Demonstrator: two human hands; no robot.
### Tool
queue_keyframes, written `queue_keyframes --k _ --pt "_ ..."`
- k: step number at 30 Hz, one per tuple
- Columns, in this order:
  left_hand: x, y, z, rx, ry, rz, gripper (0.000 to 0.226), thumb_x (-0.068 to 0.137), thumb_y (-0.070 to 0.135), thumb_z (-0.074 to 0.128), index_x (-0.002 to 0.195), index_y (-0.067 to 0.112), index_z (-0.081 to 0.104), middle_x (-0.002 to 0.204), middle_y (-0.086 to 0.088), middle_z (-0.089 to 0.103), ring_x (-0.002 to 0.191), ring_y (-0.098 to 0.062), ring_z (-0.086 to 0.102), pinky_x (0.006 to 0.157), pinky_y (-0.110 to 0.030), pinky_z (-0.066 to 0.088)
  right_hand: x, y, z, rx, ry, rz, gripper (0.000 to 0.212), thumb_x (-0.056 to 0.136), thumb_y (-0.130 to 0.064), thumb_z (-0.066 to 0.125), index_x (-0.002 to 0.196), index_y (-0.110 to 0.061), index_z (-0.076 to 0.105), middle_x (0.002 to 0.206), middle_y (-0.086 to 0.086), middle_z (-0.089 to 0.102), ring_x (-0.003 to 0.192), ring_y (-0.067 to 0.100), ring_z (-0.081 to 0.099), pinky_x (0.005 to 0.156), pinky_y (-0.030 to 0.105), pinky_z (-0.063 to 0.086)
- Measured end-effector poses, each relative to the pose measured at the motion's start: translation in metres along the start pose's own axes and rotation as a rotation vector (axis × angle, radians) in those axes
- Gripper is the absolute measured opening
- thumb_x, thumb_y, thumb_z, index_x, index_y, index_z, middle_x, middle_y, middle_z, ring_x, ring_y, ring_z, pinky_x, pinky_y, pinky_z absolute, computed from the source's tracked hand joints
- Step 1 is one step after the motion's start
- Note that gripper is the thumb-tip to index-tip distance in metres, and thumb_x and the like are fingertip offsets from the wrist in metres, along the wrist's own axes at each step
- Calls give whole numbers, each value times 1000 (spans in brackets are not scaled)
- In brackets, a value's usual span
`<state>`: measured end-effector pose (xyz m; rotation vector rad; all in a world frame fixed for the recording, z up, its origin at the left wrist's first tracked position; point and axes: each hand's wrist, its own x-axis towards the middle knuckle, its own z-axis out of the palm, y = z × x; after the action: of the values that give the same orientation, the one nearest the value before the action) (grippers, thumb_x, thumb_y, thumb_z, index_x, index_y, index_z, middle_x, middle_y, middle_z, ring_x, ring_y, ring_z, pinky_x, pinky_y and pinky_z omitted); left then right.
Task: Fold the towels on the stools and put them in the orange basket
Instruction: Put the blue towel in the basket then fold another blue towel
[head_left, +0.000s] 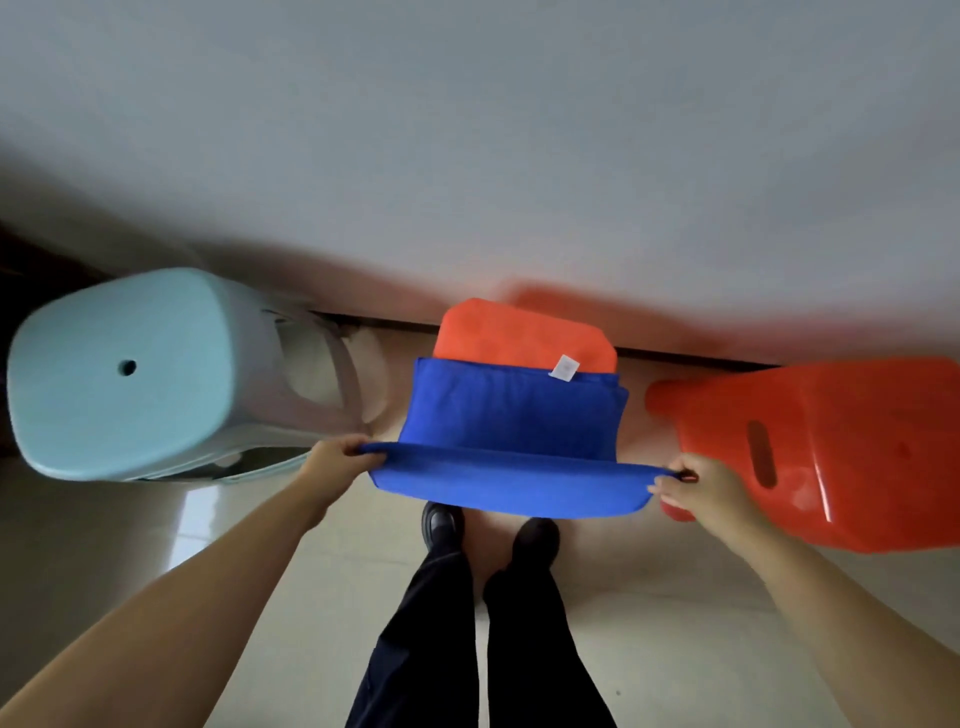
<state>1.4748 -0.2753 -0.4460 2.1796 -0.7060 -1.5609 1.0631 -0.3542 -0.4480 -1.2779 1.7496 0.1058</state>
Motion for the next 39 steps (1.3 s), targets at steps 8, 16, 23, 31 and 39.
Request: queue_keyframes --k 8,16,23,31,39 --pt "115 39 14 -64 51 4 7 87 7 62 89 11 68 87 -13 63 80 -23 57 75 -34 48 110 -40 2 379 127 118 11 91 4 51 85 -5 53 81 12 58 71 22 63 86 41 52" --pt "185 16 47 -279 152 -84 7 89 13 60 95 12 62 92 -7 65 97 -30 62 82 -41 54 170 -25 44 443 207 200 12 90 -11 52 79 -6 54 83 15 56 67 23 55 67 37 45" --pt "152 -15 59 -208 42 -255 43 88 55 54 119 25 58 117 8 54 108 -16 51 99 -38 40 144 11 76 683 -229 469 66 81 -73 42 130 -29 52 119 -5 61 112 18 56 103 43 43" --pt "122 8 65 45 269 53 20 98 27 46 81 16 50 73 4 53 66 -11 49 57 -25 36 122 5 47 713 43 205 10 96 -25 51 102 -23 59 94 -2 64 78 11 63 62 28 46" --pt "135 29 90 32 275 35 26 98 27 42 104 7 57 92 -4 59 85 -22 53 75 -32 39 131 5 27 480 109 142 20 95 -31 48 89 -14 54 91 11 56 78 23 54 77 40 47"
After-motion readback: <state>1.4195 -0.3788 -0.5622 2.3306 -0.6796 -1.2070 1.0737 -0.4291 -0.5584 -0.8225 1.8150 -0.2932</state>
